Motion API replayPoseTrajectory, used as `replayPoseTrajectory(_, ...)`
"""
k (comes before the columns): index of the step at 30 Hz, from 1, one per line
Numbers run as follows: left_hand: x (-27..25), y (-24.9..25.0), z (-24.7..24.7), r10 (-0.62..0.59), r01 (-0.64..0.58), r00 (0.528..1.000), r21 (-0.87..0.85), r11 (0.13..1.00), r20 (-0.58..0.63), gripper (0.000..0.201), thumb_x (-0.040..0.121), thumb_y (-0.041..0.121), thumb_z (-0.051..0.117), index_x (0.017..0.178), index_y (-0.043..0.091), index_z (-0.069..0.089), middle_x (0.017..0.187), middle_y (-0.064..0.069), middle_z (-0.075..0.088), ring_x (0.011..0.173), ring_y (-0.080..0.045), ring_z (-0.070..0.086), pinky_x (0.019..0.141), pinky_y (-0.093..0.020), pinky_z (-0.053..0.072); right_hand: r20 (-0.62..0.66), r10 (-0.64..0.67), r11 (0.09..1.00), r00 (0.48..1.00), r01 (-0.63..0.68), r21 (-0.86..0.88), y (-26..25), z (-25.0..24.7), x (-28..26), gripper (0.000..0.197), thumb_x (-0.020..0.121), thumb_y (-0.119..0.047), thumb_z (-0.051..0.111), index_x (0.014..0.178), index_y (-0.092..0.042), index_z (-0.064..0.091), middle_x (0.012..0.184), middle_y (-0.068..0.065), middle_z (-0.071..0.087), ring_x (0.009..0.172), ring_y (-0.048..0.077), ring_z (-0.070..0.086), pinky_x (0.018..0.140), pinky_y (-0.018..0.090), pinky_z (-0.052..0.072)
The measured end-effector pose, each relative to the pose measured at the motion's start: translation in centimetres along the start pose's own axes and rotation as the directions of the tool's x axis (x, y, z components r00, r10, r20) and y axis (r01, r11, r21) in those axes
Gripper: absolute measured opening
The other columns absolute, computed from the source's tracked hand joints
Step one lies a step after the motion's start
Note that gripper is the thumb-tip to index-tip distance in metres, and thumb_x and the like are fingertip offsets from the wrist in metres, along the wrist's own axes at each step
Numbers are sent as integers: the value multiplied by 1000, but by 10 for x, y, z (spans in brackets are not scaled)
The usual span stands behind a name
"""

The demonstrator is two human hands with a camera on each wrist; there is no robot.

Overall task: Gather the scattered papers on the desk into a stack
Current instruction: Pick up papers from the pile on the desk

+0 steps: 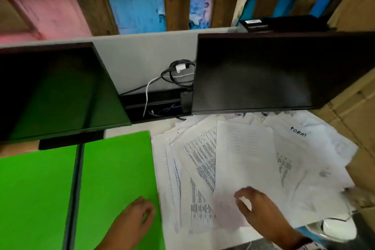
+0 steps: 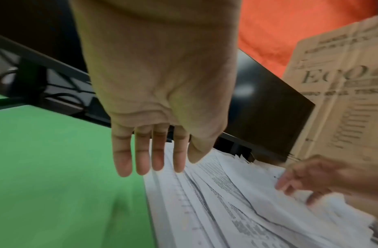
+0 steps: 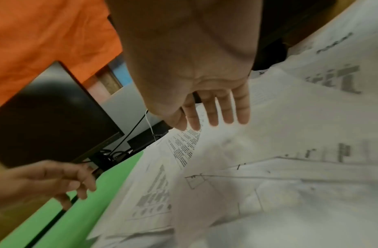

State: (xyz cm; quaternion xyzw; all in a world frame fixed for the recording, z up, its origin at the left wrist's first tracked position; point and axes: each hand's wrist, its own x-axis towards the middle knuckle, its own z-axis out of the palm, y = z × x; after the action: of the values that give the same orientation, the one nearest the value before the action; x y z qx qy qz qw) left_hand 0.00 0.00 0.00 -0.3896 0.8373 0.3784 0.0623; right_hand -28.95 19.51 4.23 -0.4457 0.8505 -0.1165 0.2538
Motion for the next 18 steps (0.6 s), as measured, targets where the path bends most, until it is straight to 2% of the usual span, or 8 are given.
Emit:
replayPoseTrajectory(2,12,12,4,51,-49,998,55,997,-29,21,85,50,41,103,49,52,102,10,53,95,-8,56,88,-35,50,-23,-6,994,1000,3,-112,-1,8,18,32,95,-39,46,127,-35,52,139,-12,44,126,9,47,96,25,47)
replayPoseTrajectory(4,24,20,12,48,-45,999,192,980,-14,38,96,44,43,133,34,45,133,5,39,120,-13,46,104,-33,42,-8,23,974,1000,-24,-227,4,17,34,53,96,-43,41,147,-32,29,158,-1,16,144,21,24,108,35,38)
replayPoseTrajectory(6,32,22,22,-3,3,1000,257,966,0,53,99,44,44,148,29,28,151,3,21,136,-18,33,112,-33,34,47,82,949,996,-64,-308,14,30,43,65,97,-48,38,152,-31,7,161,3,-7,148,29,4,115,45,25)
replayPoseTrajectory(7,32,23,28,-6,3,1000,273,962,8,58,98,47,43,150,31,22,155,3,14,140,-18,28,113,-34,32,69,103,936,992,-74,-343,20,36,44,68,97,-49,36,152,-32,1,160,3,-12,148,31,-1,116,47,20)
replayPoseTrajectory(10,29,19,43,17,-37,998,355,934,59,69,90,60,31,152,34,16,159,7,6,144,-17,20,114,-35,30,73,87,895,993,-46,-444,32,55,43,69,97,-53,31,152,-32,-5,160,4,-14,148,31,-3,117,47,19)
replayPoseTrajectory(14,22,8,58,64,-88,995,413,907,73,55,97,53,40,148,37,25,156,7,12,144,-16,17,114,-37,30,72,-3,872,997,38,-488,35,65,37,68,95,-57,34,152,-37,2,161,1,-7,148,28,4,114,45,25)
replayPoseTrajectory(16,24,0,61,104,-104,994,364,926,20,48,97,49,44,143,39,34,151,9,23,139,-14,24,113,-34,31,33,-28,931,999,38,-363,39,62,37,65,92,-57,42,150,-40,16,161,-5,4,147,24,12,113,45,28)
replayPoseTrajectory(18,27,-1,58,129,-117,991,256,960,-32,45,97,47,49,139,35,42,141,12,37,133,-9,36,110,-27,32,-150,10,986,989,-35,-164,48,49,43,64,89,-57,50,147,-35,31,158,-2,18,143,24,23,111,46,32)
